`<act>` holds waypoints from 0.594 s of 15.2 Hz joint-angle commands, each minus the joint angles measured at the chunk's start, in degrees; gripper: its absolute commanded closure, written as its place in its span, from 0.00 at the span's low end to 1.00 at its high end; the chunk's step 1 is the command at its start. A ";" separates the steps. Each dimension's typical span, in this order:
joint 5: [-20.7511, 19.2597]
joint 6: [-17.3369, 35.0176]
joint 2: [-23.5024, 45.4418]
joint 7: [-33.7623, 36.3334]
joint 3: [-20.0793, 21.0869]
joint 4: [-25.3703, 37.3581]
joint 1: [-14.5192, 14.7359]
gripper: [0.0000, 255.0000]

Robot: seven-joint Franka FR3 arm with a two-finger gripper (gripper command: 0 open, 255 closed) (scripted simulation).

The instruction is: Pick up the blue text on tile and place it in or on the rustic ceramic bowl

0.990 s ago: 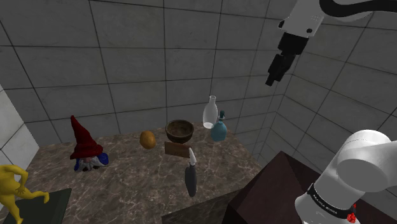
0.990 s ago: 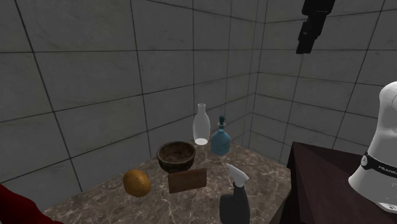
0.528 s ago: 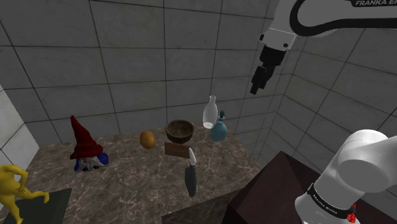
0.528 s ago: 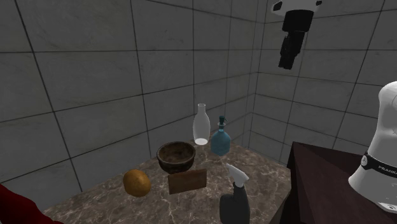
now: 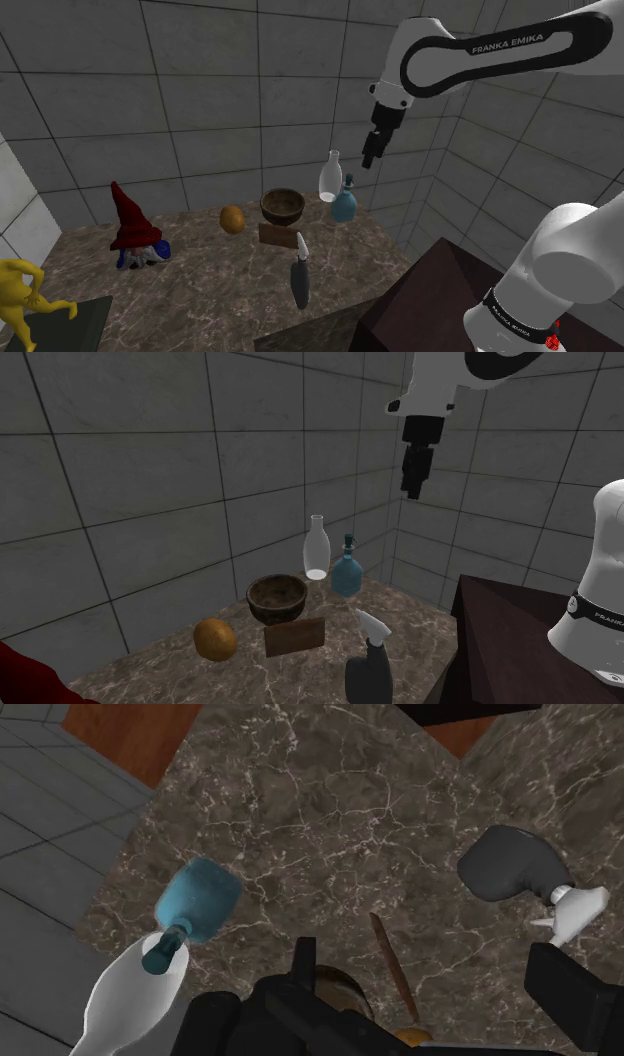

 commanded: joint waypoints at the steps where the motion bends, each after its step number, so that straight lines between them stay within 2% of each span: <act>1: -0.12 3.11 4.51 -0.74 0.56 1.17 0.43 0.00; 9: -1.77 13.13 21.37 -3.40 2.38 6.79 1.76 0.00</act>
